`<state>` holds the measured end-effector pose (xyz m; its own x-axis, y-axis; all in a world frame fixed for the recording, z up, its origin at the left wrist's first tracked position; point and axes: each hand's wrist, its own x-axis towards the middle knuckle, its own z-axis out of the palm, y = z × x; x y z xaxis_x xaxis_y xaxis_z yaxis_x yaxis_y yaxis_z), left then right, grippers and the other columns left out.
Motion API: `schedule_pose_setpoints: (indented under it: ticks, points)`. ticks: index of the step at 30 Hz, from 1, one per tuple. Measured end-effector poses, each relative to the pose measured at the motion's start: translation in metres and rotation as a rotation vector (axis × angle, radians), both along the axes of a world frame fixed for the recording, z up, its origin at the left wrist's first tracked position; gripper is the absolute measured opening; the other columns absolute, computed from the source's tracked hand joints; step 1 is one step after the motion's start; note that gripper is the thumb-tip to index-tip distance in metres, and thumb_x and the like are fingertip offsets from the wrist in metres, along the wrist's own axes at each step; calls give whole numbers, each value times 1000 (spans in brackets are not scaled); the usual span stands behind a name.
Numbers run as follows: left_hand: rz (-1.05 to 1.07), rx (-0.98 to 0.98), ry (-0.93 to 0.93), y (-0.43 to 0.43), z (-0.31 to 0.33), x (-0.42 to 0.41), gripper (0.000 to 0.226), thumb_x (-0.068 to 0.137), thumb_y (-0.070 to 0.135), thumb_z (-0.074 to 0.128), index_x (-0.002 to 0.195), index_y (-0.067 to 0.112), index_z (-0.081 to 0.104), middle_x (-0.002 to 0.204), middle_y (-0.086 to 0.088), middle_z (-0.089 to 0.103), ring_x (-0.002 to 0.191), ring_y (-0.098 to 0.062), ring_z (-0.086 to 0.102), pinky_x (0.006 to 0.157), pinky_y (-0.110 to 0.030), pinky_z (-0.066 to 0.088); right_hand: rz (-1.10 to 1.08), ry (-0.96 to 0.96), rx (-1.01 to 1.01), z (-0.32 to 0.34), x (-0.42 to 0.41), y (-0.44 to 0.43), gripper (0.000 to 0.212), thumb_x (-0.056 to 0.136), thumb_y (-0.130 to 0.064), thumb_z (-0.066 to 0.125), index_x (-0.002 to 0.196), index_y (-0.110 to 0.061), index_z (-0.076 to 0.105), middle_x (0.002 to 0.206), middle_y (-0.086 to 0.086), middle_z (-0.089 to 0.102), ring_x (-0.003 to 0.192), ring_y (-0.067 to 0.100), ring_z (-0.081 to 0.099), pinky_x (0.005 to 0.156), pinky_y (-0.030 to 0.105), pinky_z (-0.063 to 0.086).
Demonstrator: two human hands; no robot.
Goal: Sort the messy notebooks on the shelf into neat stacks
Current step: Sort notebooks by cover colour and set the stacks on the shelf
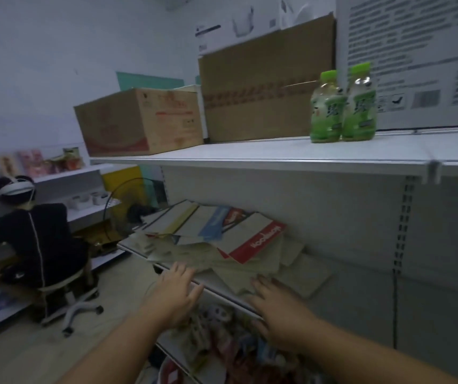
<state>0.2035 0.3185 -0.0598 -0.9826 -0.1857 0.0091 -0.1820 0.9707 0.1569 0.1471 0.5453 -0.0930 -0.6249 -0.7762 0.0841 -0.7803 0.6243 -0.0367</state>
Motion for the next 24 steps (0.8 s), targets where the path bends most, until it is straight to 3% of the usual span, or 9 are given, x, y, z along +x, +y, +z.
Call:
schedule_pose_setpoints:
  ticks: [4, 8, 10, 13, 18, 20, 24]
  points:
    - [-6, 92, -67, -41, -22, -13, 58, 98, 49, 31, 150, 29, 18, 160, 3, 3, 147, -16, -3, 119, -34, 7, 120, 13, -87, 1, -31, -59, 66, 88, -49, 19, 141, -14, 35, 158, 12, 11, 145, 27, 8, 118, 38, 4]
    - [18, 121, -89, -77, -9, -47, 53, 98, 50, 31, 147, 28, 28, 158, 5, 16, 146, -14, 10, 117, -29, 15, 167, -8, -222, 4, -80, -111, 48, 92, -32, 41, 137, -15, 43, 152, 8, 27, 141, 28, 21, 117, 39, 16]
    - [36, 119, -56, -89, 3, -64, 49, 98, 46, 34, 143, 27, 36, 150, 4, 33, 138, -13, 29, 111, -26, 26, 155, -28, -307, 11, -105, -133, 46, 88, -28, 40, 131, -14, 51, 143, 10, 41, 131, 30, 37, 111, 39, 29]
    - [65, 200, 13, -108, 11, -85, 41, 96, 43, 40, 135, 31, 46, 136, 8, 48, 119, -7, 49, 99, -22, 40, 126, -16, -388, 16, -143, -164, 48, 84, -31, 33, 109, -6, 66, 131, 13, 54, 120, 33, 51, 103, 37, 36]
    - [5, 228, 56, -147, 6, -108, 30, 95, 35, 45, 123, 33, 57, 124, 13, 56, 113, -3, 52, 93, -17, 41, -137, 27, -397, 24, -185, -198, 32, 91, -26, 48, 114, -8, 62, 127, 8, 51, 117, 26, 48, 95, 32, 40]
    - [9, 347, 138, -167, 5, -128, 28, 94, 30, 47, 116, 30, 63, 115, 14, 63, 105, -1, 57, 90, -18, 46, -333, 64, -377, 31, -203, -208, 42, 90, -39, 50, 123, -13, 55, 126, 7, 50, 117, 25, 49, 93, 31, 42]
    - [-103, 457, 194, -207, -1, -170, 25, 93, 26, 47, 109, 29, 67, 107, 14, 67, 96, 0, 61, 86, -21, 51, -602, -62, -254, 20, -229, -227, 89, 74, -74, 53, 140, -18, 34, 141, 5, 41, 126, 24, 44, 100, 35, 43]
